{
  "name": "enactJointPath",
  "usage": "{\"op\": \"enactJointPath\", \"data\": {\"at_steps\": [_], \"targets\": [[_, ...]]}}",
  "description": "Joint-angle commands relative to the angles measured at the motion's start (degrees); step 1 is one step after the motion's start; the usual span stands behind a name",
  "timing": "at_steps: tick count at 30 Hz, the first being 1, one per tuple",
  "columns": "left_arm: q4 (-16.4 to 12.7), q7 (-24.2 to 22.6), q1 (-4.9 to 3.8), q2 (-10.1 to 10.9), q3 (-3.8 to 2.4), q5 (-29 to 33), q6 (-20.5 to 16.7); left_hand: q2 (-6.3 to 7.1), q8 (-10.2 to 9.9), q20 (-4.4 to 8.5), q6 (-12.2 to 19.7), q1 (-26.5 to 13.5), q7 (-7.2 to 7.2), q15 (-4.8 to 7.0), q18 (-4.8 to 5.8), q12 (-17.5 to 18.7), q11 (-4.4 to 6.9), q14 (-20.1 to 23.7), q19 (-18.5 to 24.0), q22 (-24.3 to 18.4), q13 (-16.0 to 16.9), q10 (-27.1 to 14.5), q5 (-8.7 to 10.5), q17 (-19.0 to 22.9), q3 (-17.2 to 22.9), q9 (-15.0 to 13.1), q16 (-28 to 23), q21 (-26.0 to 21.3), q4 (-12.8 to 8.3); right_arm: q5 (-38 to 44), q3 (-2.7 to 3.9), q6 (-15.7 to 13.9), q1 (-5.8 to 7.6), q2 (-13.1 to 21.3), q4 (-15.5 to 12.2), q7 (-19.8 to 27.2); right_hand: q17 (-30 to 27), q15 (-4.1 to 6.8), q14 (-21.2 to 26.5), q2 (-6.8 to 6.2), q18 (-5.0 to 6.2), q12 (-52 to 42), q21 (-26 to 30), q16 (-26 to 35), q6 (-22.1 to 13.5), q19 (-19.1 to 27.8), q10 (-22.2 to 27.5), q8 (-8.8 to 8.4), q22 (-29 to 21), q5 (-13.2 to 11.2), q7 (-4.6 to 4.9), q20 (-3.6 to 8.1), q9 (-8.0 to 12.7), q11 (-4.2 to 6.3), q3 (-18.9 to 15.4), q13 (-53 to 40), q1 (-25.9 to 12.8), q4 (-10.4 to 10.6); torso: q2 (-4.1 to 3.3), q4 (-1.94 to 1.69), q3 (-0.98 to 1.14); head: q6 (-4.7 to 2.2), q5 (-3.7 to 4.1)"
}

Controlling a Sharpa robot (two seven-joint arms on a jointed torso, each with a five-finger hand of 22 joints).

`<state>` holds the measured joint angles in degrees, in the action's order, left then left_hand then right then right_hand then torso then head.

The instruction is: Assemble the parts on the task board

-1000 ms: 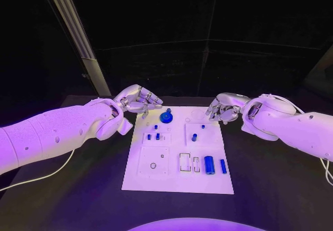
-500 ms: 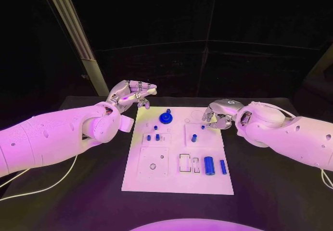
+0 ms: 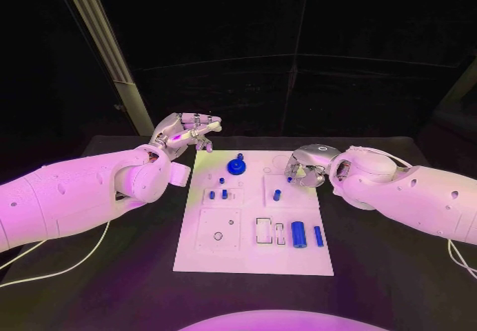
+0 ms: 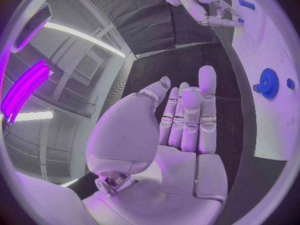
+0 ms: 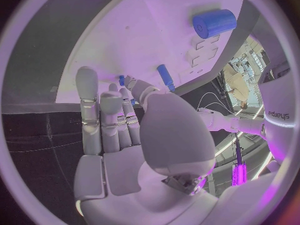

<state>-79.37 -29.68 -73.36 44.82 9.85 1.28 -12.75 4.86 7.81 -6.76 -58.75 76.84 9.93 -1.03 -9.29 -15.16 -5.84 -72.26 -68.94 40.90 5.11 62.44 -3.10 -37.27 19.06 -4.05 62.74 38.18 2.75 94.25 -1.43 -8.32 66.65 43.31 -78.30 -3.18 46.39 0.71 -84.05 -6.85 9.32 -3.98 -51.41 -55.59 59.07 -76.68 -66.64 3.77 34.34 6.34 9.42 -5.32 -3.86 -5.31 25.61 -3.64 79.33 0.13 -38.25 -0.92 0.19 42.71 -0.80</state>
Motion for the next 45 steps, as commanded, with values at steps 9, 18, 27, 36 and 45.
{"op": "enactJointPath", "data": {"at_steps": [9, 18, 27, 36, 45], "targets": [[-0.16, -0.46, -0.07, 0.16, 0.0, 0.92, 0.09, -0.41, 0.29, 0.04, 0.63, 0.41, 0.06, 0.03, -1.17, -0.34, 0.01, 0.64, 0.41, -0.15, -0.08, -0.53, 0.21, 0.46, -0.09, 0.12, -0.52, -0.47, -0.29, 1.82, 0.02, 2.61, -0.23, -0.74, 0.39, -0.18, 3.51, -0.31, -1.4, 0.22, -1.01, -0.31, -4.72, -3.94, 1.28, 0.06, -1.26, 0.21, 5.5, -0.39, -0.2, 0.01, -0.18, 0.3, 1.49, -0.06, -1.09, -0.46, 0.1, 0.03, -0.02, 0.21, -0.09], [-0.02, -0.23, -0.07, 0.2, 0.01, 0.92, 0.07, -0.41, 0.29, 0.02, 0.67, 0.42, 0.08, 0.01, -1.17, -0.36, -0.01, 0.72, 0.42, -0.19, -0.08, -0.58, 0.21, 0.59, -0.1, 0.13, -0.59, -0.53, -0.3, 4.08, 0.03, 2.86, -0.37, -1.2, 0.49, -1.44, 6.69, 0.13, -1.72, 1.21, -1.64, -0.86, -9.21, -7.45, 3.08, -0.6, -3.26, 0.59, 10.9, -1.08, -0.78, 0.33, -0.41, 0.92, 2.78, -0.25, -0.49, -1.41, 0.06, 0.01, -0.02, 0.3, 0.01], [0.09, 0.02, -0.07, 0.27, 0.02, 0.92, 0.04, -0.38, 0.28, -0.01, 0.78, 0.42, 0.16, -0.04, -1.16, -0.4, -0.07, 0.83, 0.45, -0.28, -0.1, -0.7, 0.21, 0.76, -0.15, 0.15, -0.69, -0.67, -0.29, 7.09, 0.03, 1.67, -0.58, -1.44, 0.14, -2.89, 8.37, 0.56, -1.63, 2.55, -2.12, -1.23, -12.74, -9.73, 5.21, -0.67, -5.31, 0.85, 15.01, -2.78, -1.29, 0.78, -0.65, 1.51, 4.34, -0.46, 0.6, -3.13, 0.02, 0.04, -0.02, 0.56, 0.07], [0.17, 0.22, -0.07, 0.47, 0.02, 0.92, -0.07, -0.37, 0.27, -0.03, 0.84, 0.45, 0.18, -0.06, -1.16, -0.43, -0.09, 0.92, 0.45, -0.34, -0.1, -0.77, 0.21, 0.93, -0.16, 0.15, -0.79, -0.74, -0.32, 8.97, 0.04, -2.15, -0.73, -0.9, -1.25, -3.68, 8.74, 0.67, -1.51, 2.8, -2.38, -1.16, -14.59, -10.53, 6.08, -0.74, -6.13, 0.84, 17.25, -2.75, -1.36, 0.96, -0.73, 1.67, 4.8, -0.59, 0.83, -4.07, 0.13, 0.07, -0.03, 0.73, 0.24], [0.29, 0.29, -0.07, 0.7, 0.02, 0.92, -0.18, -0.37, 0.28, -0.05, 0.88, 0.54, 0.19, -0.07, -1.16, -0.46, -0.11, 0.95, 0.45, -0.38, -0.11, -0.83, 0.2, 0.95, -0.15, 0.16, -0.8, -0.8, -0.37, 9.02, 0.08, -6.28, -0.73, 1.12, -3.79, -4.3, 9.0, 0.63, -1.55, 2.6, -2.51, -0.98, -15.25, -10.88, 6.02, -0.9, -6.07, 0.69, 18.12, -2.74, -1.29, 0.97, -0.69, 1.61, 4.75, -0.57, 0.57, -4.16, 0.14, 0.0, -0.06, 0.53, 0.67]]}}
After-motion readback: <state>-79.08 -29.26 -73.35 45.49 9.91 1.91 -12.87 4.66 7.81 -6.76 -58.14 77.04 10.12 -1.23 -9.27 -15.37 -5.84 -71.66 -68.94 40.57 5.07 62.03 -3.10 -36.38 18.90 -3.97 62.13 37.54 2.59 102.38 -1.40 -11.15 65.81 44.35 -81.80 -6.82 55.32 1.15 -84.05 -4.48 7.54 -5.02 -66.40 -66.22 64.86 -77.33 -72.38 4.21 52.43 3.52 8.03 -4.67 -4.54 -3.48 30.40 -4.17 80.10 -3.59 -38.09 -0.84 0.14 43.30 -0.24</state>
